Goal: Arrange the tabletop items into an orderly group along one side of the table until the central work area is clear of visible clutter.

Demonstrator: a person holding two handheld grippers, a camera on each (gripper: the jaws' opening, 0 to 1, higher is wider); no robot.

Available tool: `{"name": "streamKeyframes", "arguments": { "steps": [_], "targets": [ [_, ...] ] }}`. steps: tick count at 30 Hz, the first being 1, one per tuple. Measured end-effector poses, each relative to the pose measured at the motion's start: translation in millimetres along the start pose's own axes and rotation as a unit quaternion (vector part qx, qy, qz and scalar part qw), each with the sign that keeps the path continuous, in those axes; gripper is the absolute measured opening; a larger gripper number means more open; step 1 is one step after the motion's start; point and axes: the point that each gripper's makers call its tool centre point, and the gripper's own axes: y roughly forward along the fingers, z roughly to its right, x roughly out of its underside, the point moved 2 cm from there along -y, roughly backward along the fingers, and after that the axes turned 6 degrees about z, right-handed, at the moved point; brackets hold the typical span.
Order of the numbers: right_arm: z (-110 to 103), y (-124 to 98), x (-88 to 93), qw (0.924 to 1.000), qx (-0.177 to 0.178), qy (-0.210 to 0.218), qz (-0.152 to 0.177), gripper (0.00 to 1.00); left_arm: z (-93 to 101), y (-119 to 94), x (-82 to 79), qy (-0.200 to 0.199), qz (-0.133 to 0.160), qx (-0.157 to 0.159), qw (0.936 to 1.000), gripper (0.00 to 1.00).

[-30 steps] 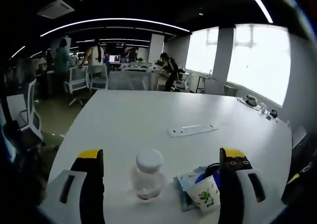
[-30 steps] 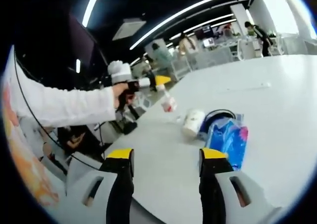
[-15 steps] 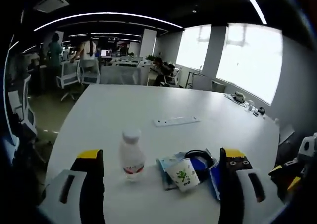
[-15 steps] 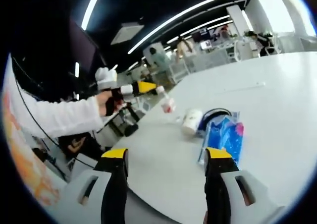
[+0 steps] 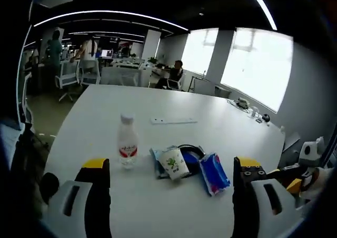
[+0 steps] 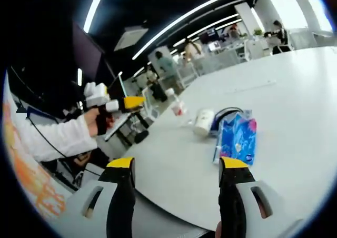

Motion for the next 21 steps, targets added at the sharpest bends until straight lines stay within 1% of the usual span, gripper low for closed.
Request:
{"name": "streamKeyframes", "arguments": {
  "steps": [4, 7, 11, 13, 15, 16, 18, 19, 21],
  "targets": [
    [-4.0, -2.8, 1.9, 1.0, 0.004, 0.001, 0.002, 0.62, 1.7, -15.1, 6.3, -0.014, 0.004, -0.002, 0.9999, 1.0],
    [-4.5, -5.3, 0.8, 1.0, 0.007, -0.004, -0.002, 0.62, 4.8, -26.1, 10.2, -0.018, 0.002, 0.002, 0.9998, 1.0],
    [-5.8, -6.8, -3.4, 0.9998, 0.011, -0.016, -0.005, 0.62, 6.3, -35.8, 9.0, -0.017, 0.003, 0.008, 0.9998, 1.0],
    [-1.7, -5.7, -7.3, 0.9996, 0.014, -0.026, -0.004, 0.62, 8.6, -39.2, 6.1, -0.017, 0.007, 0.013, 0.9997, 1.0],
    [3.6, -3.4, -10.2, 0.9994, 0.016, -0.031, -0.002, 0.62, 11.6, -39.2, 4.2, -0.01, 0.01, 0.023, 0.9996, 1.0],
    [7.9, -1.5, -12.6, 0.9994, 0.019, -0.03, -0.002, 0.62, 13.1, -38.6, 4.9, 0.001, 0.007, 0.025, 0.9997, 1.0],
    [12.2, 0.9, -19.7, 0.9995, 0.018, -0.028, 0.0, 0.61, 15.2, -36.7, 7.1, 0.015, 0.001, 0.021, 0.9997, 1.0],
    [12.8, 2.1, -23.6, 0.9994, 0.011, -0.032, 0.002, 0.61, 16.8, -35.8, 7.5, 0.018, -0.001, 0.019, 0.9997, 1.0],
    [17.7, 6.2, -29.5, 0.999, -0.004, -0.045, -0.005, 0.61, 22.4, -33.4, 5.9, 0.02, 0.0, 0.016, 0.9997, 1.0]
  ]
}}
